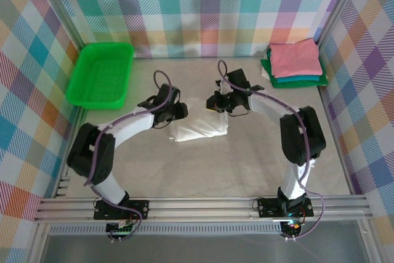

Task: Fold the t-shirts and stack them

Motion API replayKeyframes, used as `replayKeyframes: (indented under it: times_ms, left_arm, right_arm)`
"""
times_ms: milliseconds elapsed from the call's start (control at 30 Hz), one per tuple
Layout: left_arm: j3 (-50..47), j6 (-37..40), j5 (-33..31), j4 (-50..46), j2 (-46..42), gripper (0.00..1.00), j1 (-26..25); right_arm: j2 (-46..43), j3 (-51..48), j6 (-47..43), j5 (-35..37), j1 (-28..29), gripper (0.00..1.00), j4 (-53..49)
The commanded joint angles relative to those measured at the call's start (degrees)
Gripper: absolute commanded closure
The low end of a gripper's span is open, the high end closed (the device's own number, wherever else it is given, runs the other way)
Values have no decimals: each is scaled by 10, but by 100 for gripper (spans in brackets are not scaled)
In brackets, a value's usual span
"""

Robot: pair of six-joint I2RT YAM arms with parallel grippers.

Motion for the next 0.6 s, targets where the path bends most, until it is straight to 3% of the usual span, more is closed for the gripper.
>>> replayKeyframes:
  times_ms: [0, 167, 300, 367, 567]
  left_arm:
    - [-30, -21, -43, 82, 37, 64, 27]
    - [-41, -39, -57, 83, 72, 66, 46]
    - [-28, -36, -54, 56, 50, 66, 45]
    - [-13, -32, -70, 28, 29, 66, 38]
    - [19, -20, -73, -17, -52, 66, -12]
  right_arm:
    - [62, -25, 10, 6, -30, 93, 59]
    - [89, -75, 14, 23, -49, 93, 91]
    - [55, -78, 11, 15, -49, 89, 82]
    - [32, -63, 5, 8, -49, 81, 58]
    - [-44, -63, 11, -44, -37, 76, 38]
